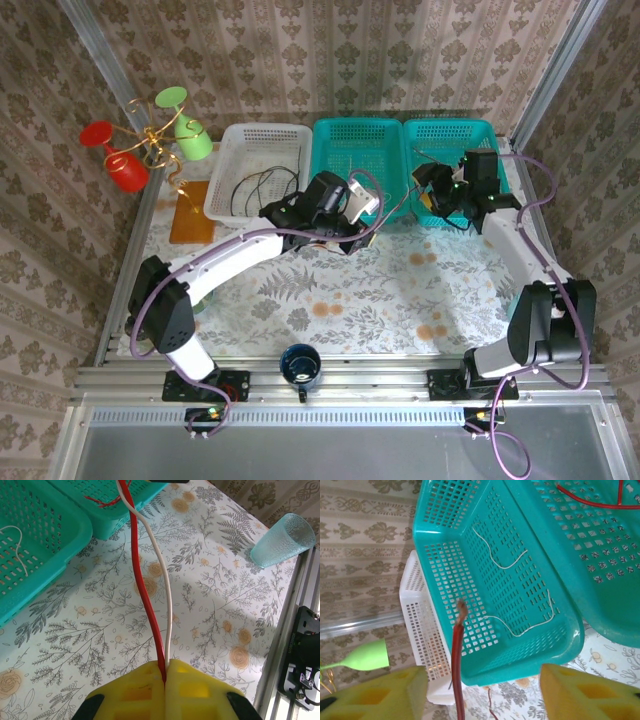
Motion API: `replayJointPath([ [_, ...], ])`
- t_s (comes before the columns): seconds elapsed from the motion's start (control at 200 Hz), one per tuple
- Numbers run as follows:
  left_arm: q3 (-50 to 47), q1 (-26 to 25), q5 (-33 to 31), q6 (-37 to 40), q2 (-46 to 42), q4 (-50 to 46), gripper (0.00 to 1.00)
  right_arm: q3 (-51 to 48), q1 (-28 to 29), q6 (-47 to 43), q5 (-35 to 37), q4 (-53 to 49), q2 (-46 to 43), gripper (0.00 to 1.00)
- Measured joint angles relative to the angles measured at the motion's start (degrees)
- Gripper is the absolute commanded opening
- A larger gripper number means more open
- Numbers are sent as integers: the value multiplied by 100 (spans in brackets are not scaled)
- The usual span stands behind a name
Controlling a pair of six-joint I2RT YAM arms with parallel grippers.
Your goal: Untangle the cables
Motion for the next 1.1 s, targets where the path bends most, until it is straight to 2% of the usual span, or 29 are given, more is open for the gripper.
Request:
replayJointPath([
  [0.045, -35, 0, 0, -2, -24, -2, 0, 0, 9, 55, 2, 48, 39, 44],
  [0.18, -72, 0, 0, -39, -50, 0, 0, -2, 15, 76, -50, 199, 101, 0],
  [0.21, -76, 0, -2, -48, -50, -2, 2, -2, 17, 74, -70, 240, 109, 0],
  [0.255, -85, 7, -7, -79, -50, 0, 15, -9, 20, 142, -98, 289, 118, 0],
  [0.33, -101, 15, -26, -129, -50, -4, 29, -9, 20, 157, -125, 319, 118, 0],
  [0.405, -111, 35, -42, -153, -50, -4, 44, -9, 20, 160, -127, 348, 116, 0],
  [0.455, -111, 50, -44, -225, -50, -2, 49, -9, 20, 160, -127, 354, 111, 0],
  [0.62, -111, 87, -61, -227, -50, 20, 51, -9, 66, 160, -120, 352, -4, 0],
  [0.815, 0, 125, 24, -352, -48, 284, 49, -9, 208, 160, -118, 343, -190, 0],
  [0.93, 431, 199, 260, -549, 90, 463, 48, -9, 251, 160, -114, 332, -229, 0],
  [1.1, 1198, 234, 629, -837, 533, 767, 39, -9, 262, 160, -94, 286, -229, 0],
])
